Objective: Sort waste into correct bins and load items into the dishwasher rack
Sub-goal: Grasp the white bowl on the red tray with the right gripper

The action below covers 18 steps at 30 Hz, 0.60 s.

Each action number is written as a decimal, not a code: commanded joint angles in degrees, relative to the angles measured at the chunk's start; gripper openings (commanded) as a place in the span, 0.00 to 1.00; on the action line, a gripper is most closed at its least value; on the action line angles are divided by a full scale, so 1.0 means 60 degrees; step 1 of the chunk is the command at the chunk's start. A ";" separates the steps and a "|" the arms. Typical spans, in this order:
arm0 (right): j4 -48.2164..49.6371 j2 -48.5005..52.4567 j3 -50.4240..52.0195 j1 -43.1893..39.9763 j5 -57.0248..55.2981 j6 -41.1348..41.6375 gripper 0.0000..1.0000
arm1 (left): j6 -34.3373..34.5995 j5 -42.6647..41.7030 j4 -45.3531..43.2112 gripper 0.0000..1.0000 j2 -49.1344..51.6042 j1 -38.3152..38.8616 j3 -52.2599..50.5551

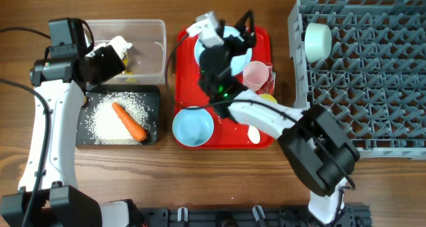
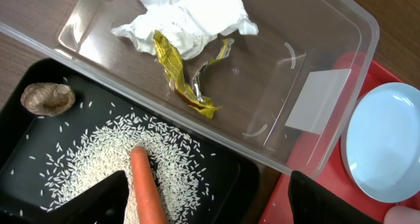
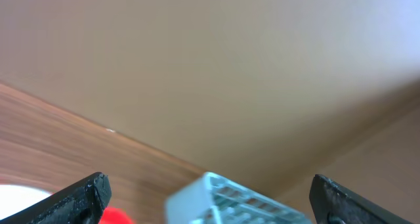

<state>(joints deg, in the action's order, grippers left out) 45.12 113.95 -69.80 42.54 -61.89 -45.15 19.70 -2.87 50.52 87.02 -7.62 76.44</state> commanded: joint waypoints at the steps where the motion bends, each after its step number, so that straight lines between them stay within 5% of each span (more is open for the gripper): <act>1: -0.0637 -0.0386 -0.0044 0.0521 0.0452 0.1402 1.00 | 0.0040 -0.0036 -0.0029 0.78 0.0018 -0.0022 -0.0066; 10: -1.0593 -0.4189 -0.0044 0.0142 0.9657 1.0706 1.00 | 0.0040 -0.0036 -0.0033 0.78 0.0018 -0.0022 -0.0066; 14: -1.2976 -0.3515 -0.0036 -0.0080 1.2830 1.1001 1.00 | 0.0040 -0.0036 -0.0033 0.79 0.0018 -0.0022 -0.0066; 18: -1.3285 -0.1647 -0.0036 -0.0080 1.3329 1.1883 0.92 | 0.0044 -0.0036 -0.0029 0.79 0.0018 -0.0022 -0.0066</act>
<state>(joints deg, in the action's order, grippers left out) -34.35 98.48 -70.32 42.11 14.13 22.68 19.70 -2.87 50.50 87.02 -7.62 76.34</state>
